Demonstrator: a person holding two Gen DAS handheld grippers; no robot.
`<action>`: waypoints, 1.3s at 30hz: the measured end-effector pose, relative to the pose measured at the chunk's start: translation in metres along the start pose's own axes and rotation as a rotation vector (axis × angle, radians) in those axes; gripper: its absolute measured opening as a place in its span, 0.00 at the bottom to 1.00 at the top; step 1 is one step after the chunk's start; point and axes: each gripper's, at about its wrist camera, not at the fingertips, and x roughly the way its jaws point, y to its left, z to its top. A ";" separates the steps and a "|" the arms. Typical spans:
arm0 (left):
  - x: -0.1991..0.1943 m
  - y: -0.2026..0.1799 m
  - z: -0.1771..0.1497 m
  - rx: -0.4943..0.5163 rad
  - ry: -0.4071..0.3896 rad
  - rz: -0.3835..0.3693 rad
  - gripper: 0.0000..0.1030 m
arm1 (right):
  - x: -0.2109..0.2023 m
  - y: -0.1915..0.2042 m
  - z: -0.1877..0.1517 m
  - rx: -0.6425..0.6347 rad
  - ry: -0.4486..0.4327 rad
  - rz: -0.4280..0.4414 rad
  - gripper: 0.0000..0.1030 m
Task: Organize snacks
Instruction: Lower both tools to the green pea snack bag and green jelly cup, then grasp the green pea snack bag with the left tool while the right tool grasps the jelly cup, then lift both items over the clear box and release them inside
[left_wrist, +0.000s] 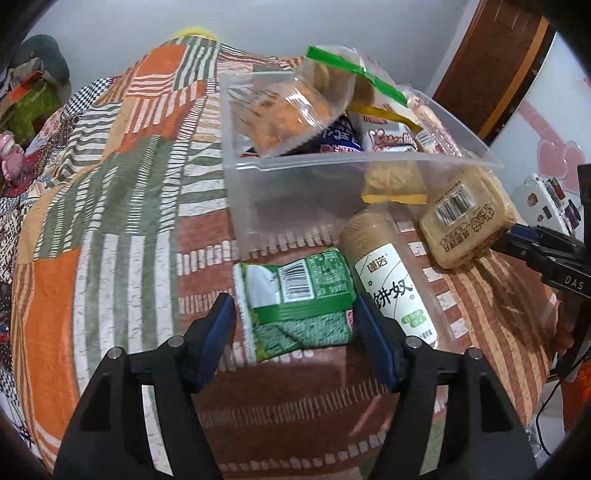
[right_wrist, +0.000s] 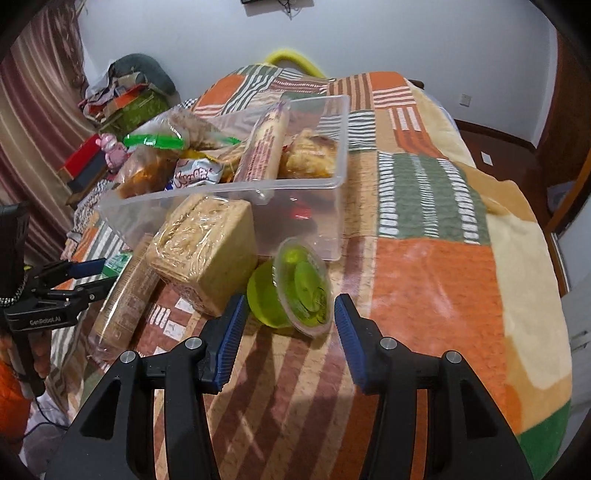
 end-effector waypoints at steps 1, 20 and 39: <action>0.003 -0.001 0.001 0.004 0.000 0.005 0.65 | 0.003 0.003 0.001 -0.014 0.004 -0.006 0.45; -0.008 0.004 0.002 -0.014 -0.088 -0.046 0.20 | 0.011 0.008 -0.002 -0.047 0.014 -0.043 0.42; -0.082 -0.015 0.013 0.014 -0.226 -0.068 0.20 | -0.041 -0.001 0.007 -0.014 -0.109 -0.063 0.38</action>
